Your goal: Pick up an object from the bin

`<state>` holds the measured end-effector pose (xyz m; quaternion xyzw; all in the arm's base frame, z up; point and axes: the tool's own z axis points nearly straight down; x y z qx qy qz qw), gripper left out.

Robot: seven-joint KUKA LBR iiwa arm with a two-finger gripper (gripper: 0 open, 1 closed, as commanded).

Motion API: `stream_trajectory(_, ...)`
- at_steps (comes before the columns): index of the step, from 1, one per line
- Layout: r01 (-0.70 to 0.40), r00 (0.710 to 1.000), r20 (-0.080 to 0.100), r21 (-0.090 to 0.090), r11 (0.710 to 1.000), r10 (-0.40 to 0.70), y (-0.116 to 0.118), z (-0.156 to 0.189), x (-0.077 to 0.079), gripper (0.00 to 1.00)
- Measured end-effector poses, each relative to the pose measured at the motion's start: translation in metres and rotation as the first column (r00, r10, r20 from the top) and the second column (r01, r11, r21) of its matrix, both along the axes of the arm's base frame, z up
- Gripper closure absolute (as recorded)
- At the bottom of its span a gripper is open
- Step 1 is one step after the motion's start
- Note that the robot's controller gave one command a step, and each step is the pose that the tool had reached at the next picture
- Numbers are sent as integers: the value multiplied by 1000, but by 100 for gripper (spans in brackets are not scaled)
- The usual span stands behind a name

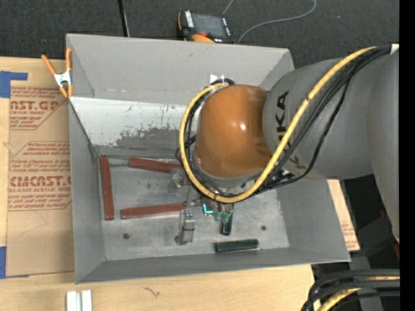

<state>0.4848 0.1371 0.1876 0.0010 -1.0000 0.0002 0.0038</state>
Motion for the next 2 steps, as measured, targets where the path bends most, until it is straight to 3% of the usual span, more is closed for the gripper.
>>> stream_trajectory(1, 69, 998, 2, 0, 998, -69, 19, -122, 45, 0)
stream_trajectory(2, -23, 1000, 10, 1, 1000, 23, 29, -87, 35, 0)
